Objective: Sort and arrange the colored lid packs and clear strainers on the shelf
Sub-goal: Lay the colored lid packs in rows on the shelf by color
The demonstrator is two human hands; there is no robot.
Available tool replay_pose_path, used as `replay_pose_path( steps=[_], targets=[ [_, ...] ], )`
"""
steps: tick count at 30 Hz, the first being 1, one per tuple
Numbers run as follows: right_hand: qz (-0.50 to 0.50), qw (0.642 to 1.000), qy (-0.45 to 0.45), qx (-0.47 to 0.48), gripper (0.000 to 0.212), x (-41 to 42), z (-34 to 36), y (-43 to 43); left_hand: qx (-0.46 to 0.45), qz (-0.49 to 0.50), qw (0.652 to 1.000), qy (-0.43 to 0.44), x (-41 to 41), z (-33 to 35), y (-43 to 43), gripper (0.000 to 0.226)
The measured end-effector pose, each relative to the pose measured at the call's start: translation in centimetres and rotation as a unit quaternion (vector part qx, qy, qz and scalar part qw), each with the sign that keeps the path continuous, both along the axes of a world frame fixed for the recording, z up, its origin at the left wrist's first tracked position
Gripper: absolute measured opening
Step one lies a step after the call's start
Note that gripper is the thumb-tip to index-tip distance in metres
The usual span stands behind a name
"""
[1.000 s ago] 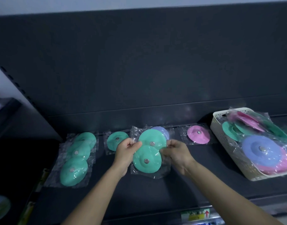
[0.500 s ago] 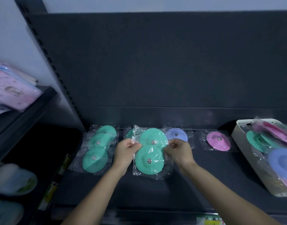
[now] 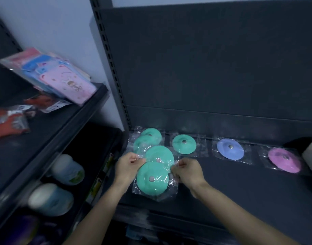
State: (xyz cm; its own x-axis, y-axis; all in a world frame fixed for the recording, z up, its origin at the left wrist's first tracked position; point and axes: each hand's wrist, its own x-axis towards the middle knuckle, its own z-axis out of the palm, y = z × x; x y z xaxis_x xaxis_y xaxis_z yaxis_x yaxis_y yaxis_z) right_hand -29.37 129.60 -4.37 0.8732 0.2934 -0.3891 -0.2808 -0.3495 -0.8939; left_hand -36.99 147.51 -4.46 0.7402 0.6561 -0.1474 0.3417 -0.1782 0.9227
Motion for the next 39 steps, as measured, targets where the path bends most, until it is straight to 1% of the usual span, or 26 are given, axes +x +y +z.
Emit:
replay_pose_path(
  steps=[3,6,11,15,18,21,26,30,33,35,37,39],
  targets=[
    [0.02,1.0,0.019,0.002,0.018,-1.2,-0.5,2.0,0.013,0.024,1.0,0.011,-1.5,-0.3,1.8,0.011],
    [0.029,0.999,0.03,-0.004,0.018,-1.9,-1.0,3.6,0.034,0.04,0.998,0.037,-2.4,-0.6,3.2,0.012],
    [0.056,0.997,0.033,-0.046,0.022,-2.5,-1.7,5.3,0.048,0.046,0.994,0.09,-3.4,-1.7,4.9,0.014],
    [0.085,0.992,0.034,-0.082,0.017,-2.6,-2.3,6.1,0.065,0.048,0.988,0.129,-3.4,-2.4,5.4,0.021],
    [0.085,0.989,0.023,-0.115,0.021,-2.1,-2.5,6.3,0.061,0.041,0.987,0.145,-2.8,-2.8,5.5,0.023],
    [0.083,0.986,-0.002,-0.144,0.021,-1.2,-2.8,6.4,0.068,0.032,0.987,0.144,-2.3,-3.2,5.4,0.02],
    [0.078,0.984,-0.036,-0.157,0.013,-0.8,-3.1,6.4,0.098,0.029,0.987,0.12,-2.0,-3.3,5.2,0.015],
    [0.102,0.977,-0.077,-0.172,0.019,-1.1,-3.5,6.2,0.105,0.025,0.99,0.096,-2.6,-3.2,5.3,0.013],
    [0.122,0.972,-0.09,-0.178,0.021,-1.3,-3.3,6.3,0.11,0.022,0.99,0.085,-2.7,-3.2,5.6,0.014],
    [0.134,0.972,-0.091,-0.171,0.021,-1.5,-3.2,6.2,0.112,0.023,0.99,0.088,-2.8,-3.3,5.8,0.021],
    [0.141,0.971,-0.099,-0.166,0.021,-1.7,-3.1,6.0,0.133,0.025,0.987,0.087,-2.9,-3.4,5.9,0.038],
    [0.143,0.965,-0.133,-0.175,0.022,-1.8,-2.7,5.6,0.139,0.015,0.987,0.084,-3.0,-3.5,6.0,0.055]
  ],
)
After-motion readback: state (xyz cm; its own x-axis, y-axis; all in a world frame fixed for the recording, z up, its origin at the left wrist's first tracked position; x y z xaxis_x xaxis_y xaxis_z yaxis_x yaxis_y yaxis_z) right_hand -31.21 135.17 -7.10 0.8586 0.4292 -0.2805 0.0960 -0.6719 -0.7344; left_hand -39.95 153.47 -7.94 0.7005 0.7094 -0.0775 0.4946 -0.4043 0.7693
